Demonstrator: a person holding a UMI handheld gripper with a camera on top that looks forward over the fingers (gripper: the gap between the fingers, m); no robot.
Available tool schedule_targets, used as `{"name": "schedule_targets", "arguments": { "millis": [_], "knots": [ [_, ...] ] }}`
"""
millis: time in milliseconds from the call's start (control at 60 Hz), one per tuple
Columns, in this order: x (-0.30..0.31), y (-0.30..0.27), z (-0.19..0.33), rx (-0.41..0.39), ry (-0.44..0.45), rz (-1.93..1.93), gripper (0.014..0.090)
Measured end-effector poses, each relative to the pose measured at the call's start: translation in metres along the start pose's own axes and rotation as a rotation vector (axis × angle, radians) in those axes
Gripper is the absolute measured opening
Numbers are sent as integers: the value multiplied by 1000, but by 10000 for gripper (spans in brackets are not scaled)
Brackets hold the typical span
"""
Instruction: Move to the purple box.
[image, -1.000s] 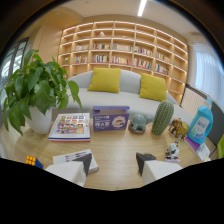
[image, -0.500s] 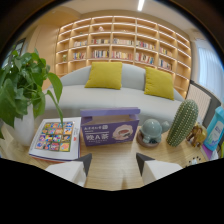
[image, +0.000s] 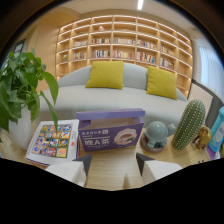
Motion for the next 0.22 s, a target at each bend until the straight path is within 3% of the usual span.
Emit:
{"name": "schedule_targets", "arguments": {
  "millis": [217],
  "knots": [
    [2, 2, 0, -3, 5, -11, 842]
  ]
}}
